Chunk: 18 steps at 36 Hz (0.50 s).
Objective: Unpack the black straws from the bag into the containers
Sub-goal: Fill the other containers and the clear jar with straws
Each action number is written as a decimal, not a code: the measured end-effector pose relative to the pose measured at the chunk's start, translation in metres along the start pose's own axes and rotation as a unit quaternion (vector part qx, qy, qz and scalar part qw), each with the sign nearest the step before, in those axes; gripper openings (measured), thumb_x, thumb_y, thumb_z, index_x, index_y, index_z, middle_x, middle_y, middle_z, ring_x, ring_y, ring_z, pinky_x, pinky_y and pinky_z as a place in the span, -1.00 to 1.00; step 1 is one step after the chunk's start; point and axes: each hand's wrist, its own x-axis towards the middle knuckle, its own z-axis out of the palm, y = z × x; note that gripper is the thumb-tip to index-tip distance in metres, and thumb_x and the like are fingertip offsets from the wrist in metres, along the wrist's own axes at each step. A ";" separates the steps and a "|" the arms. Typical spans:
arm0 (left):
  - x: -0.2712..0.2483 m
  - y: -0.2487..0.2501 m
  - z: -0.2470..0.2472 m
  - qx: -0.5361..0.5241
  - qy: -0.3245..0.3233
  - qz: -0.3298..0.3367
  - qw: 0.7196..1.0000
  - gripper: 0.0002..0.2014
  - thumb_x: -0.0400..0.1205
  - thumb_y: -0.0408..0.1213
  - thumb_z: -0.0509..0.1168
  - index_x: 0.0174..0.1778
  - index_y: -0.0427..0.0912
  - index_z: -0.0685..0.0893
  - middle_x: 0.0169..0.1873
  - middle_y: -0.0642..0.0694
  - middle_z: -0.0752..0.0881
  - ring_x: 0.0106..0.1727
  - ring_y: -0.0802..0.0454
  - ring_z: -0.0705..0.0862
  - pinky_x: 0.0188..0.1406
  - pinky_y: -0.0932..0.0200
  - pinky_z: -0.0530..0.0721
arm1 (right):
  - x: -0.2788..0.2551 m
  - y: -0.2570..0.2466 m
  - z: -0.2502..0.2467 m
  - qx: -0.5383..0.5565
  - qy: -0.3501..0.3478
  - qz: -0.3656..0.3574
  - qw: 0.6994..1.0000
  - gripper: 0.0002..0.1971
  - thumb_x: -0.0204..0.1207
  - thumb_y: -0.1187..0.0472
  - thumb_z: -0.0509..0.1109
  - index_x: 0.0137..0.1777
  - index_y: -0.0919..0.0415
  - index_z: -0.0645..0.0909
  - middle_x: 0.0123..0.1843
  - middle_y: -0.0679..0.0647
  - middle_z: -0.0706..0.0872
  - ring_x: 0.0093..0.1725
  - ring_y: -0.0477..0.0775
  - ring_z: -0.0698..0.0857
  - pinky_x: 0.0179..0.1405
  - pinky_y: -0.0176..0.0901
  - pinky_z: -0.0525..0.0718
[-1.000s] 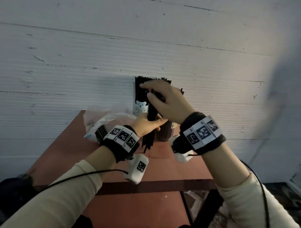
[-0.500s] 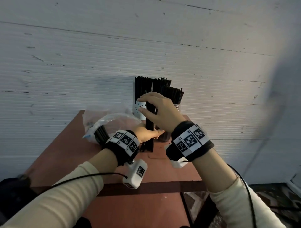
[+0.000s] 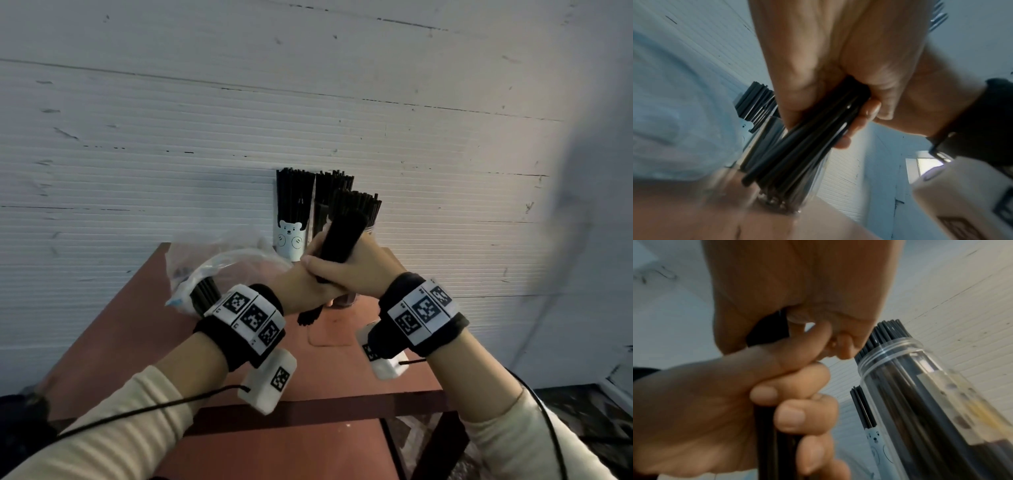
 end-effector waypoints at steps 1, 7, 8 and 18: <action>0.002 0.002 0.002 -0.018 0.018 -0.005 1.000 -0.51 0.63 -0.32 0.38 0.47 -0.31 0.46 0.24 -0.04 0.63 -0.02 0.31 0.61 -0.32 0.73 0.44 | 0.001 -0.001 -0.001 -0.001 0.017 -0.003 1.000 -0.95 0.47 0.23 0.49 -0.17 0.20 0.73 -0.25 -0.07 0.75 -0.20 -0.23 0.70 -0.19 -0.51 0.61; 0.015 0.023 0.011 -0.172 0.119 0.116 0.971 -0.30 0.33 -0.01 0.60 0.31 -0.11 0.47 0.04 -0.02 0.74 0.10 0.13 0.74 0.17 0.01 0.72 | 0.027 -0.002 -0.033 0.037 0.083 0.001 0.996 -0.84 0.52 0.25 0.42 -0.25 0.32 0.64 -0.34 0.11 0.72 -0.33 -0.05 0.69 -0.26 -0.25 0.69; 0.017 0.027 0.010 -0.176 0.150 0.109 0.967 -0.31 0.32 -0.03 0.63 0.26 -0.05 0.41 0.05 0.00 0.70 0.08 0.19 0.71 0.14 0.08 0.72 | 0.032 -0.002 -0.042 0.044 0.099 0.001 0.994 -0.83 0.53 0.25 0.41 -0.27 0.31 0.64 -0.38 0.04 0.69 -0.37 -0.12 0.65 -0.30 -0.32 0.63; 0.081 0.021 -0.016 -0.140 0.111 0.056 0.982 0.36 0.17 0.06 0.70 0.64 0.21 -0.21 0.59 0.00 0.15 0.57 0.08 0.24 0.57 -0.01 0.29 | 0.075 0.016 -0.114 0.104 0.200 0.046 0.973 -0.78 0.51 0.26 0.37 -0.39 0.20 0.63 -0.29 0.28 0.60 -0.49 0.05 0.39 -0.59 -0.24 0.27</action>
